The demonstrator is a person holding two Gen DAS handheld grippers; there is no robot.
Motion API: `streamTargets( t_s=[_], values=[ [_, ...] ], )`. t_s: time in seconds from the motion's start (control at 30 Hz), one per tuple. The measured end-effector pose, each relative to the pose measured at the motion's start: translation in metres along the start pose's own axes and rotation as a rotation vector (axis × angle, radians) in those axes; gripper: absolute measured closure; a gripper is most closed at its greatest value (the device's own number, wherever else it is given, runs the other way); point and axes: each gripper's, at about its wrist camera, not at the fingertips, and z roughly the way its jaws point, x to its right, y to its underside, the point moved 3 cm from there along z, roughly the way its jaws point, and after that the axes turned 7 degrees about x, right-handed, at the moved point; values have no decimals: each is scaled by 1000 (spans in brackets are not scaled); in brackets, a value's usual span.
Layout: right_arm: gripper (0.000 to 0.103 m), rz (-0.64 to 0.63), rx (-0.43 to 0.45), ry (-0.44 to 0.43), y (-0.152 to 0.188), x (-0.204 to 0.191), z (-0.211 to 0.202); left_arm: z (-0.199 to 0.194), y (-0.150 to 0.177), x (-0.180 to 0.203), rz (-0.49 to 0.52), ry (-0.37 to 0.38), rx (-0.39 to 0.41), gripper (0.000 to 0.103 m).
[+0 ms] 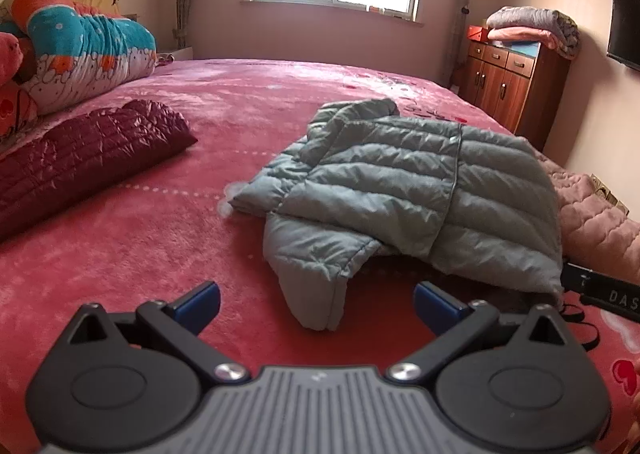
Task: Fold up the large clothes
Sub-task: 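Move both grippers toward the grey-green down jacket on the bed, then grasp the jacket's sleeve edge with the left gripper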
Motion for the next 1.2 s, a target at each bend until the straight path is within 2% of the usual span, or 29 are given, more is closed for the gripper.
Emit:
streamTargets(
  t_s=[0.3,0.7,0.8,0.87,0.93,1.0,1.07,1.13,1.2],
  values=[
    [0,-16,-29,-2,9,1,20,31,9,3,28,-6,-8,1],
    [0,55,-62,-46,15,9,44,87,14,0,54,-40,-13,1],
    [0,63,-59,-54,15,9,48,103,13,-1,36,-27,-11,2],
    [0,67,-56,-55,15,10,51,113,12,0,42,-42,-9,12],
    [0,75,-58,-59,16,10,52,122,11,-1,38,-55,-25,29],
    [0,81,-57,-62,15,10,54,128,10,-2,17,-51,-32,39],
    [0,88,-56,-65,14,9,55,130,7,-4,5,-68,-34,54],
    [0,97,-54,-70,14,11,56,130,4,-7,-18,-78,-33,83],
    [0,108,-53,-74,14,11,56,125,-1,-12,-51,-87,-17,95]
  ],
)
